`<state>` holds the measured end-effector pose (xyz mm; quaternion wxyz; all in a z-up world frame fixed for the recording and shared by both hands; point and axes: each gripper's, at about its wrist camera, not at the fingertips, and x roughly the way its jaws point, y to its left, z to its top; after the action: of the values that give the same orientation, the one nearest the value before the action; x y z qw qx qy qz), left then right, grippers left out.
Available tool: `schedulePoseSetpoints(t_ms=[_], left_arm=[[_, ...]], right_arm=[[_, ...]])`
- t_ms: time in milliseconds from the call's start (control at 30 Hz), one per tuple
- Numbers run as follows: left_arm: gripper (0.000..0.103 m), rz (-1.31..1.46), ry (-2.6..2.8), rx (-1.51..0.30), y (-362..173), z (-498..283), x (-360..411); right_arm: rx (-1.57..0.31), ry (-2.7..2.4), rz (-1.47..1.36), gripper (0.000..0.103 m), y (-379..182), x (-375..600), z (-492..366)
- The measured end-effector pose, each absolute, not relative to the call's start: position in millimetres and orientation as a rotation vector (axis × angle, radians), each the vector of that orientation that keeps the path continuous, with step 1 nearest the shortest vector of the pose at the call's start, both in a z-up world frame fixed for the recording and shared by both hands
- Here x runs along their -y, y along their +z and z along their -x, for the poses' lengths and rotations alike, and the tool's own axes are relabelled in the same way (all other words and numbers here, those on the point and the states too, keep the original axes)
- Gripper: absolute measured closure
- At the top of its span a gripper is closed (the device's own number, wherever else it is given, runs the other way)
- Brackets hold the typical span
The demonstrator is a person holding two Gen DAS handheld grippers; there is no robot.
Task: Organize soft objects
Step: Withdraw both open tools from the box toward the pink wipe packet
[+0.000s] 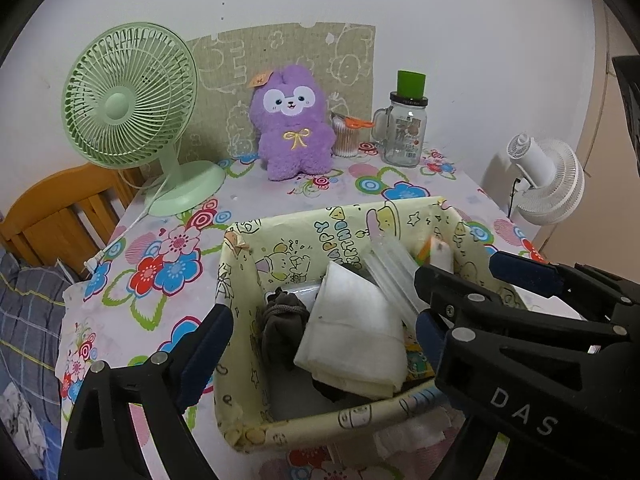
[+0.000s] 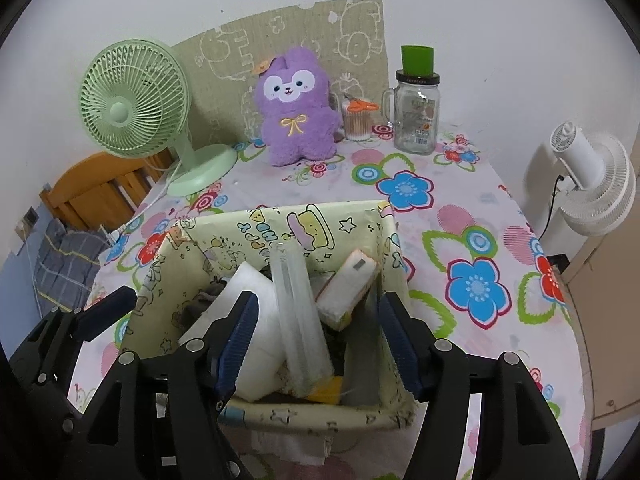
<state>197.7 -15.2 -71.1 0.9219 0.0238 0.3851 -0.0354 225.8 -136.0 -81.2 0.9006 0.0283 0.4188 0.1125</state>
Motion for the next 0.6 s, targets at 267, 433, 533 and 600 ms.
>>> schedulePoseSetpoints(t_ms=[267,433,533,600], left_arm=[[0.008,-0.051,-0.078,-0.771,-65.1,-181.3,19.0],[0.008,-0.048,-0.082,-0.756,-60.5,-171.6,20.4],[0.008,-0.046,-0.083,-0.749,-58.4,-166.7,21.0],[0.008,-0.046,-0.083,-0.743,-56.9,-162.7,21.8]], right_arm=[[-0.840,0.227,-0.054,0.036,-72.6,139.2,-208.0],[-0.821,0.224,-0.050,0.036,-66.3,141.0,-196.9],[-0.814,0.220,-0.049,0.034,-64.2,142.1,-191.5],[-0.808,0.211,-0.048,0.032,-62.7,143.4,-187.6]])
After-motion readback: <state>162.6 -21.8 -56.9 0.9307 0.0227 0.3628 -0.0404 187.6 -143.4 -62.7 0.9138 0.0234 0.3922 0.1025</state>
